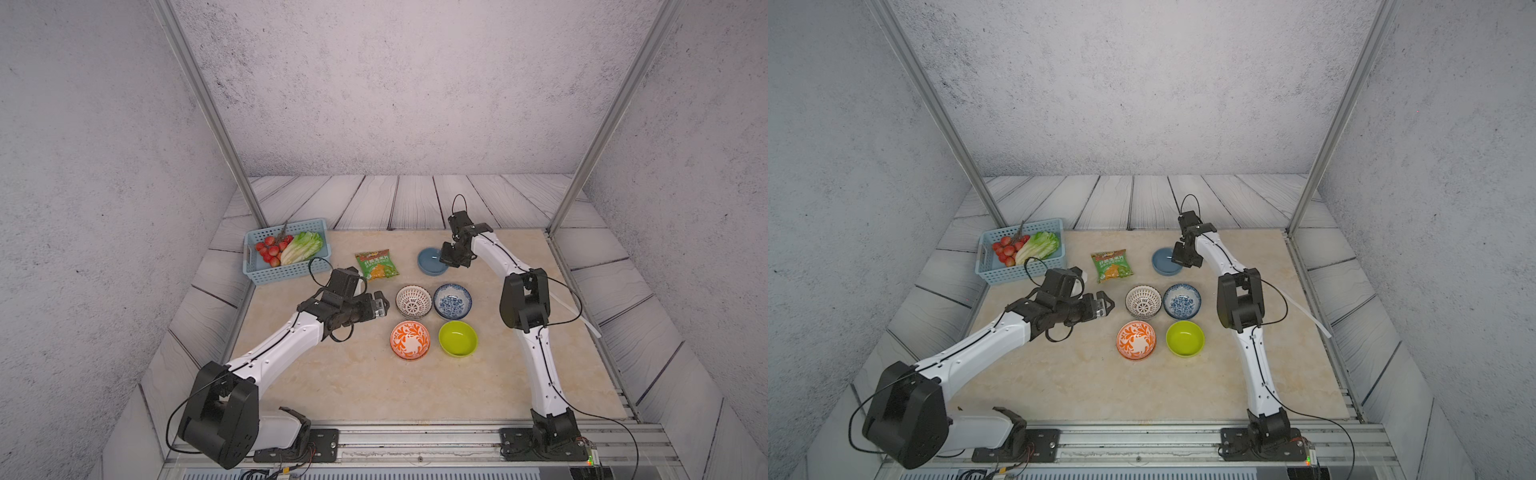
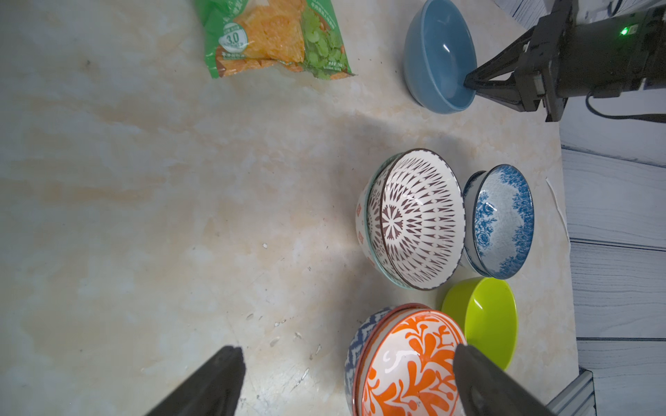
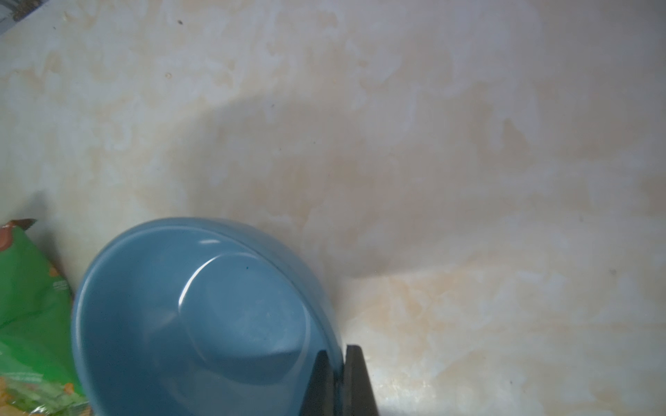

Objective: Stack the bowls
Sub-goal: Pick up the bowl from the center of the board, then place the bowl on the bowl.

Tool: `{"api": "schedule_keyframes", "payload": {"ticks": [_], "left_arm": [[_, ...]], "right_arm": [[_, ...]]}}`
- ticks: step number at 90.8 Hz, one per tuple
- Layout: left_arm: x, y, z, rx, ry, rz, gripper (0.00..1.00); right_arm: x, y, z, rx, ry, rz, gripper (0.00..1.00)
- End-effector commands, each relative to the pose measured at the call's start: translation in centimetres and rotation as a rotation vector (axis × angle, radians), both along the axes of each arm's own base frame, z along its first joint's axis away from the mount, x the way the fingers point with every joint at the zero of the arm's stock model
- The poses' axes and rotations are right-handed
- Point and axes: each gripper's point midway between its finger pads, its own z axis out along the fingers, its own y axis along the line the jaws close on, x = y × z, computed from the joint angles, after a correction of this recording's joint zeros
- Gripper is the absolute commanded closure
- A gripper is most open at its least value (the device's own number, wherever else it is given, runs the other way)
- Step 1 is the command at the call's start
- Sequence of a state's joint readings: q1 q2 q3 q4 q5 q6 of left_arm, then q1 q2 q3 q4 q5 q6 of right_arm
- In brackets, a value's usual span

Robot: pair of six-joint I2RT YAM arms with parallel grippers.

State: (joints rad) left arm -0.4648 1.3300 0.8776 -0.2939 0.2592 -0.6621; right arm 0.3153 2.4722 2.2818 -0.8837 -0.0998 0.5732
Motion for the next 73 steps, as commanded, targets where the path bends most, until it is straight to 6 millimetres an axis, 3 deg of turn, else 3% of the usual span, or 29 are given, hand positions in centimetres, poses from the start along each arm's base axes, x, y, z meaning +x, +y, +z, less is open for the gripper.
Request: {"api": "schedule_keyframes", "payload": {"ticks": [1,20,34,44,59,73], "left_arm": [[0.0,0.3,-0.7,-0.001,0.011,0.007,0.04],[-0.2,0.4,-0.4,-0.004,0.001,0.012,0.04],[-0.2,0.6,-0.3,-0.008,-0.007,0.020,0.03],[-0.3,0.7,-0.1,-0.012,-0.016,0.022,0.02],[-0.4,0.9,0.0,-0.020,-0.028,0.034,0.00],[-0.5,1.1,0.2,-0.026,-0.035,0.041,0.00]], "right_arm": [[-0.5,0.1,7.0,0.045,-0.101,0.013,1.00],[-3.5,-1.0,12.3,0.055,-0.186,0.006,1.00],[-8.3,-2.4,14.1,0.006,-0.158,0.028,1.00],[-12.7,-3.7,14.4,-0.031,-0.114,0.050,1.00],[-19.6,-5.6,13.0,-0.089,-0.030,0.067,1.00],[-24.2,-6.8,12.0,-0.097,0.007,0.059,1.00]]}}
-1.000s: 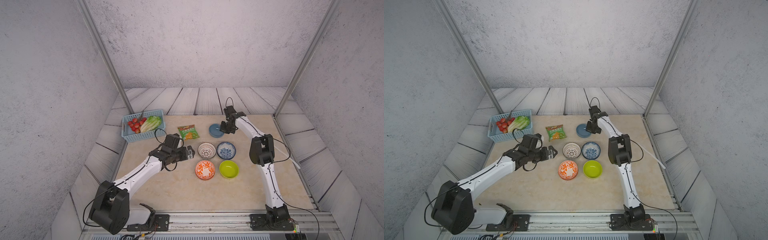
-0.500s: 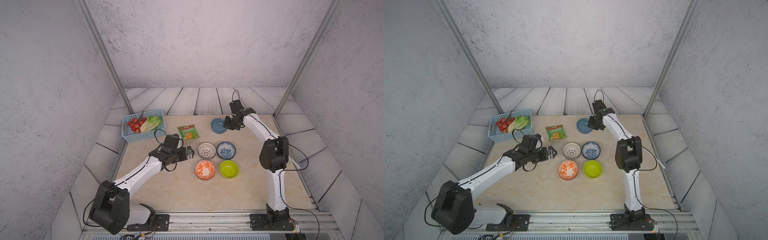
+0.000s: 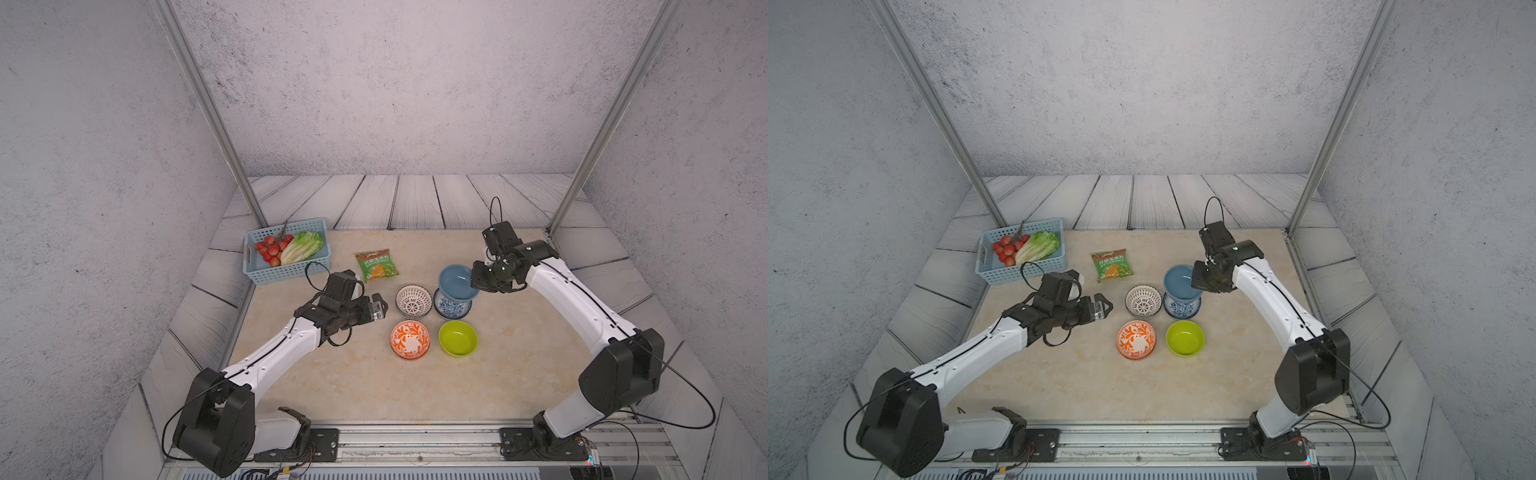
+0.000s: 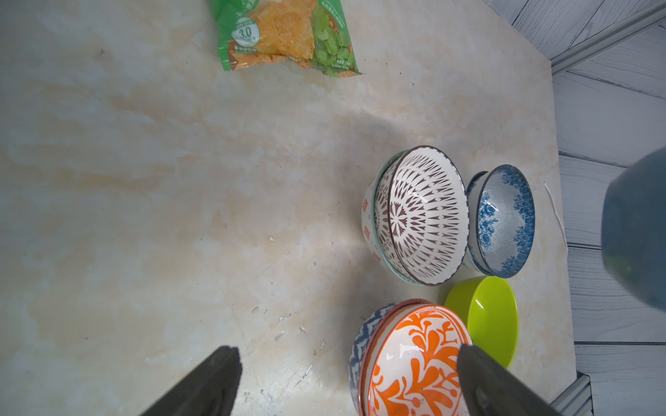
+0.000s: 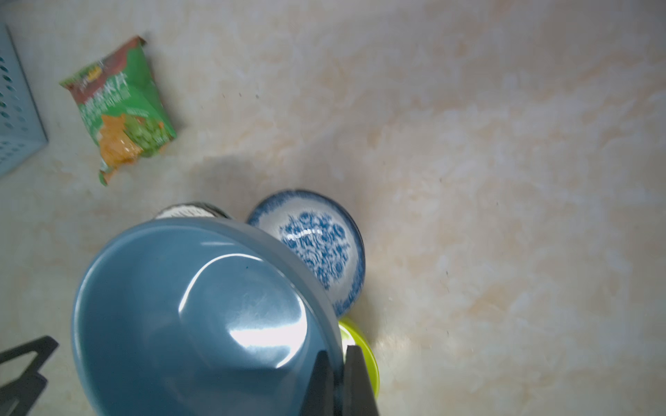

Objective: Stack the bowls
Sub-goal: Place the bowl on the bowl.

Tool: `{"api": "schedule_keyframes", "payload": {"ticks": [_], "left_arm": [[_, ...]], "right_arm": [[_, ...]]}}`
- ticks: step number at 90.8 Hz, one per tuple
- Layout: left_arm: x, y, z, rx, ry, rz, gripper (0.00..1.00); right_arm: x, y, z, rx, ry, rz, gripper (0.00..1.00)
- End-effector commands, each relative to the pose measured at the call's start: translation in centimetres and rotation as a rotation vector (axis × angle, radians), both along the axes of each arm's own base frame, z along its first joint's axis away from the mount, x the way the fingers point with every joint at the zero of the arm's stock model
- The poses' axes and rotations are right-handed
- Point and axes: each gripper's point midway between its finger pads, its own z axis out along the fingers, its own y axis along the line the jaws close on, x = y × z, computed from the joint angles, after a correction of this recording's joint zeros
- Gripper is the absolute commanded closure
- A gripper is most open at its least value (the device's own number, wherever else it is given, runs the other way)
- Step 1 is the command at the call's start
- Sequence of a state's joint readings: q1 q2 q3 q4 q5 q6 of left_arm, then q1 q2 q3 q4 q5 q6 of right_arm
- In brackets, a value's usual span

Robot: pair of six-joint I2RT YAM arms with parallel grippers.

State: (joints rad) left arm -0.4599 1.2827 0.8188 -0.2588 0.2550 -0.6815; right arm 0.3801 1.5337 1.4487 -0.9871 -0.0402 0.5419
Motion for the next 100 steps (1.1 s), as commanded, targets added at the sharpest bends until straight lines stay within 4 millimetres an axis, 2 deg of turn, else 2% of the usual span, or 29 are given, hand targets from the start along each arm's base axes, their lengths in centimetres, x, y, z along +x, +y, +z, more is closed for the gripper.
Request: {"api": "schedule_keyframes", "payload": {"ticks": [1,13,32,68,100], "left_arm": [[0.1,0.5,0.4,-0.008,-0.021,0.019,0.00],[0.0,0.6,0.5,-0.012,-0.026,0.021,0.00],[-0.2,0.8,0.7,-0.019,-0.037,0.028,0.00],[-0.1,0.9,0.7,-0.033,-0.040,0.035,0.00],[0.0,1.0,0.6,-0.047,-0.038,0.036,0.00]], "right_arm": [[-3.1,-1.2,-0.7,-0.035,0.035,-0.014,1.00],[-5.7,-1.1,-2.5,-0.036,0.077,-0.011,1.00],[-7.5,-0.6,-5.8,-0.038,0.130,-0.011,1.00],[-6.9,-0.4,-8.7,-0.076,0.147,-0.027,1.00],[-6.8,-0.3,-10.1,-0.120,0.137,-0.045,1.00]]}}
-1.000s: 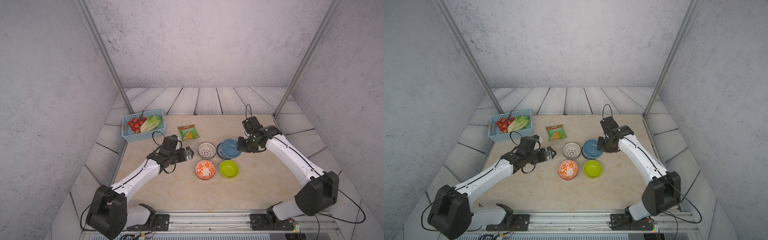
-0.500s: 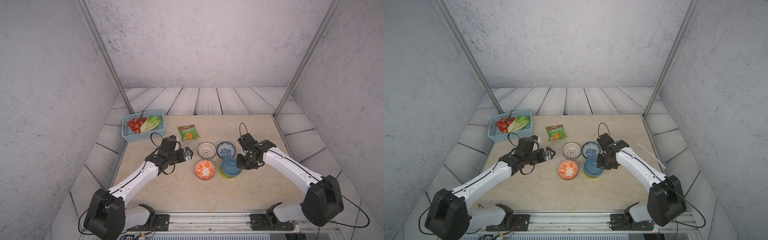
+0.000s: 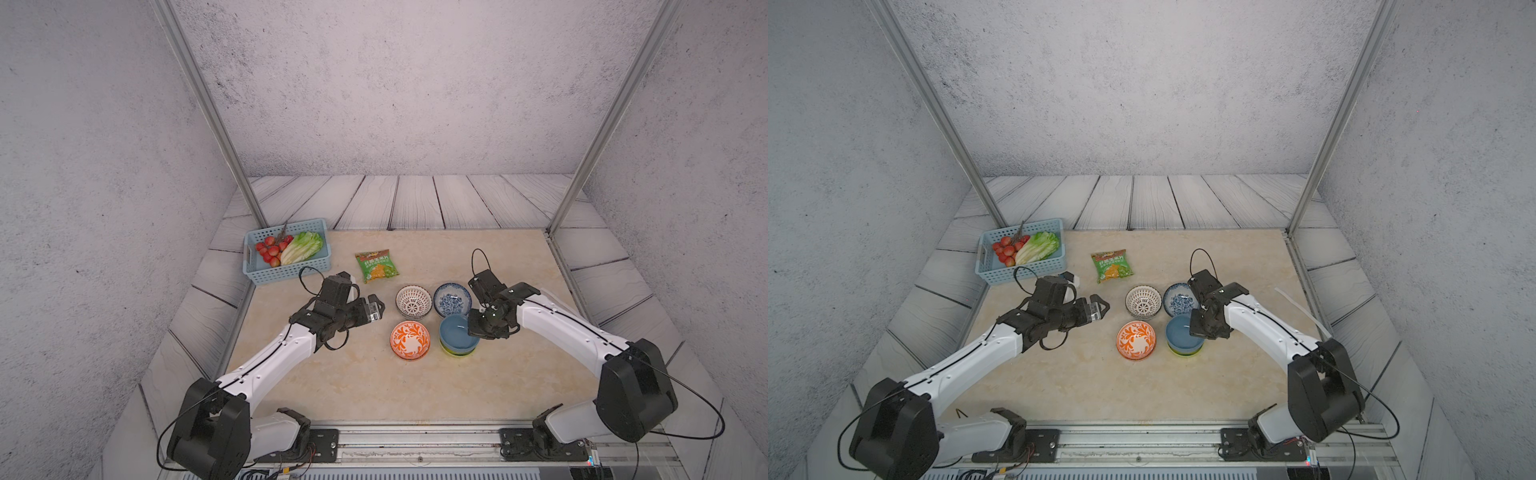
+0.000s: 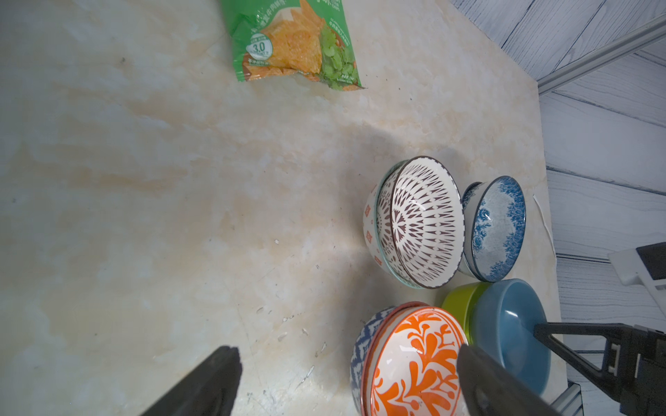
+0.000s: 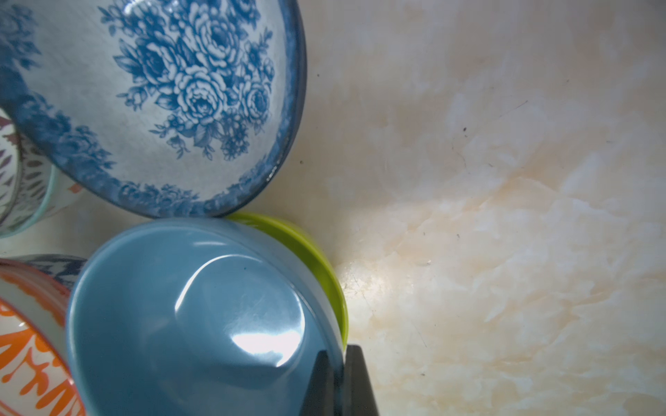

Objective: Stack the bowls
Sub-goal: Place the bowl on the bowl.

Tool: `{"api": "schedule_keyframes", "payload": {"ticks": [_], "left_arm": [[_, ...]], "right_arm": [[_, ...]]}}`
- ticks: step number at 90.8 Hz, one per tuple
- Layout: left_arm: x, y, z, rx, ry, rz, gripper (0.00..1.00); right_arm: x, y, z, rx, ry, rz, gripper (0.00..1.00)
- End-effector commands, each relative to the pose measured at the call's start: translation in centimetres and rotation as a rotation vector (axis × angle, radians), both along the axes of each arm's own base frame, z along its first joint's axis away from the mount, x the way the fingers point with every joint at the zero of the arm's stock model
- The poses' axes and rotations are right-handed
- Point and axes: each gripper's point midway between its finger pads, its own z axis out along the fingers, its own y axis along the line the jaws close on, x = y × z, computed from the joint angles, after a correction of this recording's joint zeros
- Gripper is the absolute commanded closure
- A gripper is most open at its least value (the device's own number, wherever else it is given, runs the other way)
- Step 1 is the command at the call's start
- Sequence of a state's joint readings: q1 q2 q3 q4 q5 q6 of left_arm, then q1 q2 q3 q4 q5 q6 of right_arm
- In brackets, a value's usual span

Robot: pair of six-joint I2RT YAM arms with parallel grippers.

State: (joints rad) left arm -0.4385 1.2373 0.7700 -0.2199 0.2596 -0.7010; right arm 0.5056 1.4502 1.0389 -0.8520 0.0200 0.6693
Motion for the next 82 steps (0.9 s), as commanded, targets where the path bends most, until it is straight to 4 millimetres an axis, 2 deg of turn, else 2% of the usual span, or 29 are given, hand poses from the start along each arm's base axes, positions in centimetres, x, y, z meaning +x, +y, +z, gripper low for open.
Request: {"api": "schedule_keyframes", "payload": {"ticks": [1,49,66,82], "left_arm": [[0.1,0.2,0.5,-0.019,-0.018,0.005,0.00],[0.1,0.2,0.5,-0.023,-0.018,0.006,0.00],[0.2,0.2,0.5,-0.025,-0.016,0.007,0.00],[0.2,0.2,0.4,-0.024,-0.013,0.007,0.00]], "right_arm": [[0.6,-0.2,-0.4,-0.026,-0.029,-0.026,1.00],[-0.2,-0.9,-0.8,-0.062,-0.056,-0.063,1.00],[-0.4,-0.5,-1.9,-0.040,-0.047,-0.062,1.00],[-0.2,-0.2,-1.8,-0.033,-0.046,-0.055,1.00]]}}
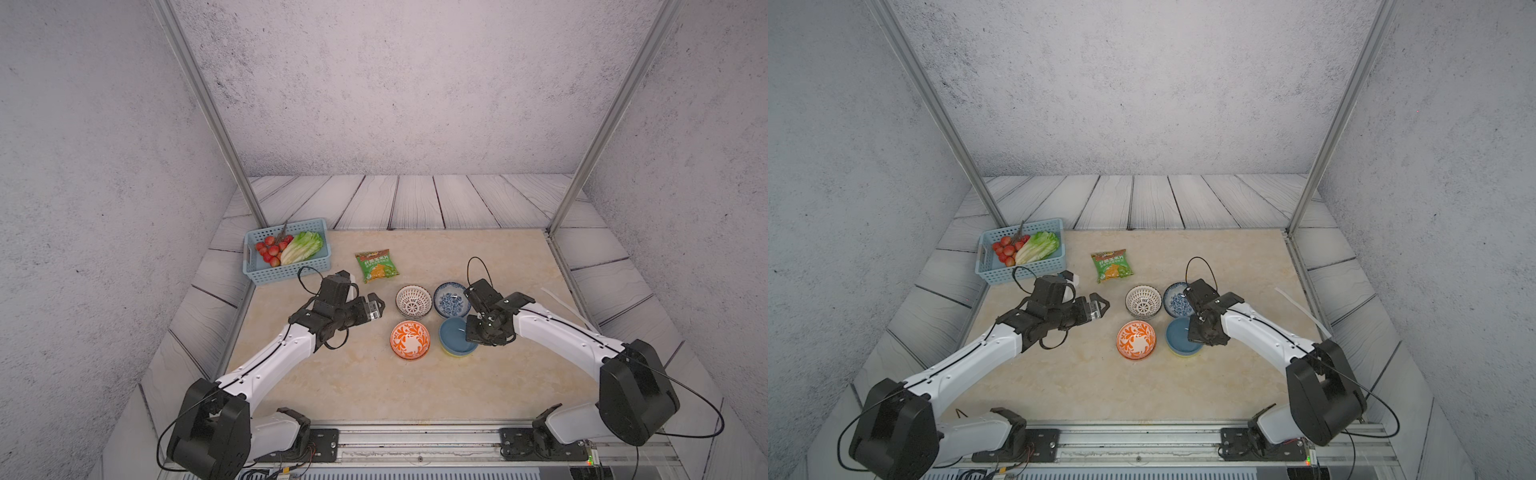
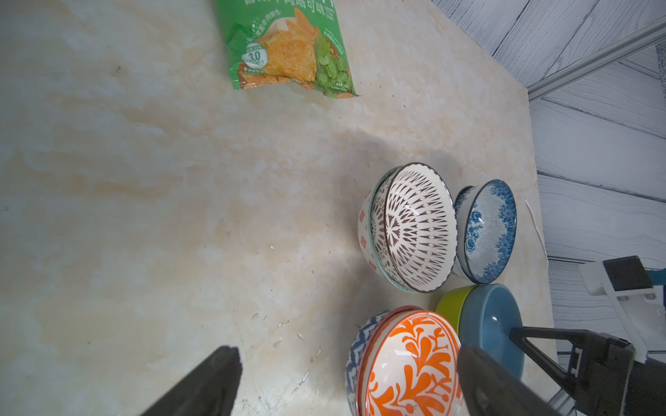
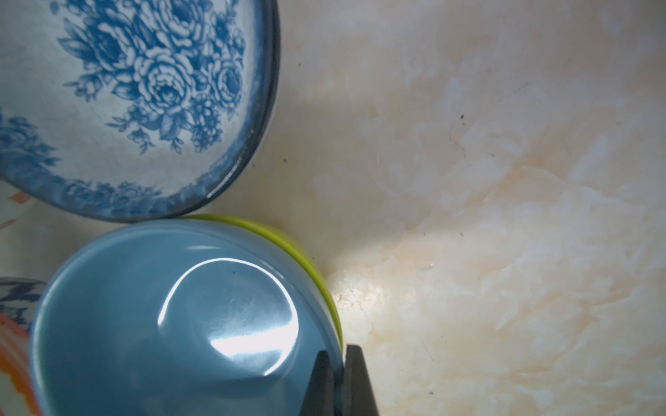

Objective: Stack the bowls
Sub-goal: Place the bowl on the bowl, then reset both arms

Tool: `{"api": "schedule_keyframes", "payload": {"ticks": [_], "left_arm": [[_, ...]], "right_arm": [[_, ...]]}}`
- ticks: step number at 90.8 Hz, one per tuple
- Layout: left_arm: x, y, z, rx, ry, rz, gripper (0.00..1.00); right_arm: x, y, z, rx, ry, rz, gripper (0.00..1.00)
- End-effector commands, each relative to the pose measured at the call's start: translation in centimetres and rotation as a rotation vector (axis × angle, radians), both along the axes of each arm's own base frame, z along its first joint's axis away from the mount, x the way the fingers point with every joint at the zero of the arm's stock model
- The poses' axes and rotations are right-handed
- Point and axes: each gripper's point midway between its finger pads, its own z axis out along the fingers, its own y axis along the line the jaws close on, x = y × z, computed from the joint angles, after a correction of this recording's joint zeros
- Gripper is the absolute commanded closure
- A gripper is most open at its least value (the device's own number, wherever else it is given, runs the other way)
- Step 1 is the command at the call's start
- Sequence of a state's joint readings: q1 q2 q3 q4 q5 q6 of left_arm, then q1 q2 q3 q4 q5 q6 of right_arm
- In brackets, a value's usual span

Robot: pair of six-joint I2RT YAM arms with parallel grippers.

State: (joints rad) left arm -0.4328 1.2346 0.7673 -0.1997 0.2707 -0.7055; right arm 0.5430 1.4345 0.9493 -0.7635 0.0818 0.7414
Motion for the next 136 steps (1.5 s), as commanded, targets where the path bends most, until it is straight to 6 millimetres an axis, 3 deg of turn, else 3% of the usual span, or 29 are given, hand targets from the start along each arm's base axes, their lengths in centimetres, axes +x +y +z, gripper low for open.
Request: {"api": "schedule_keyframes", "payload": {"ticks": [1,18,28,43,50,69,73,83,96,107,119,136], "left_arm": [[-0.1,0.3,0.0,-0.005,-0.001,0.006,0.00],[0.0,0.3,-0.1,-0.005,0.003,0.007,0.00],[0.0,0.3,-0.1,-0.004,0.005,0.007,0.00],[-0.1,0.3,-0.1,-0.002,0.009,0.007,0.00],[-0.1,0.3,0.0,-0.002,0.008,0.005,0.00],[-0.2,2.1,2.5,0.040,-0.060,0.068,0.00],[-0.1,2.9,3.5,0.058,-0.107,0.097,0.00],[0.3,6.7,6.5,0.176,-0.245,0.240,0.00],[0.9,12.3,10.0,0.411,-0.444,0.433,0.00],[1.1,16.7,10.6,0.689,-0.537,0.574,0.00],[2.2,17.8,10.3,0.953,-0.599,0.474,0.00],[3.8,19.0,7.4,0.911,-0.583,0.471,0.00]], "right_arm": [[0.2,0.0,-0.1,-0.004,-0.010,-0.008,0.99],[0.0,-0.5,0.8,-0.022,-0.033,-0.014,0.85],[-0.2,-0.9,1.2,-0.030,-0.048,-0.017,0.63],[-0.1,-1.1,2.1,-0.024,-0.081,-0.010,0.54],[0.2,-1.5,3.1,-0.035,-0.122,-0.008,0.45],[2.6,-4.3,7.5,-0.156,-0.356,-0.053,0.37],[3.3,-5.1,8.4,-0.186,-0.421,-0.064,0.34],[4.6,-7.0,10.7,-0.264,-0.586,-0.100,0.04],[5.7,-9.5,12.7,-0.403,-0.773,-0.132,0.01],[5.8,-11.6,13.5,-0.541,-0.887,-0.149,0.01],[5.7,-12.9,11.8,-0.548,-0.895,-0.145,0.01],[6.0,-13.4,9.2,-0.575,-1.043,-0.102,0.01]]}}
